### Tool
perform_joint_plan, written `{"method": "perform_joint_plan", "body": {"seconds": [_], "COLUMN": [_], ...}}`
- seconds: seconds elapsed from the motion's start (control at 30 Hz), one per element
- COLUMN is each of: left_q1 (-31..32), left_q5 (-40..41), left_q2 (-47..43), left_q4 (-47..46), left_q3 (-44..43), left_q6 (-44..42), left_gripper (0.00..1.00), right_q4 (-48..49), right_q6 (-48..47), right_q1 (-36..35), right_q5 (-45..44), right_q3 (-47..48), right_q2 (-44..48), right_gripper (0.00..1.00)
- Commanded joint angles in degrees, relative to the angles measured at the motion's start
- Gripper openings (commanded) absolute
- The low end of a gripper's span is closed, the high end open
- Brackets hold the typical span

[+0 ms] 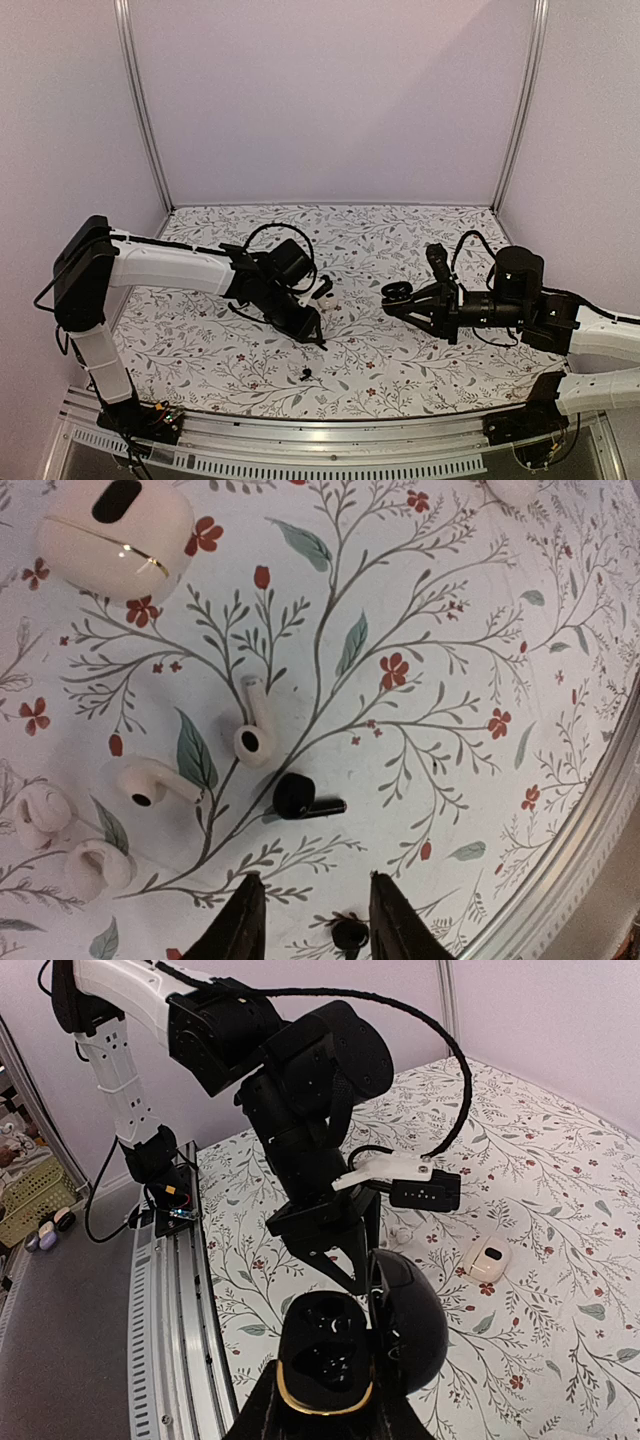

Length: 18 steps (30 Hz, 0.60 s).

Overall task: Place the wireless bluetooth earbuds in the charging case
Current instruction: Pick up the left earbud from the corner of the board.

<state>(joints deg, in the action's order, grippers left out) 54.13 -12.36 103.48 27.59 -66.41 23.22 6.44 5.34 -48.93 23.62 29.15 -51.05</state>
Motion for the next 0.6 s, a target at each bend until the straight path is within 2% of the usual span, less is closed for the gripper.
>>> {"method": "perform_joint_plan", "body": {"seconds": [0.0, 0.57], "left_q1": [0.87, 1.48], "left_q5": [1.55, 5.17], "left_q2": [3.02, 9.57], "left_q4": [0.08, 2.55], "left_q3": [-2.9, -7.85], "left_q6": [0.7, -0.86], "left_gripper": [0.34, 0.3], "right_q4": [0.56, 0.87], "right_q6": [0.32, -0.07], "right_q1": [0.48, 0.45], "right_q5": [-0.15, -0.11], "right_q3": [-0.38, -0.65], "right_q2": [0.52, -0.11], "right_gripper": [0.0, 0.0]}}
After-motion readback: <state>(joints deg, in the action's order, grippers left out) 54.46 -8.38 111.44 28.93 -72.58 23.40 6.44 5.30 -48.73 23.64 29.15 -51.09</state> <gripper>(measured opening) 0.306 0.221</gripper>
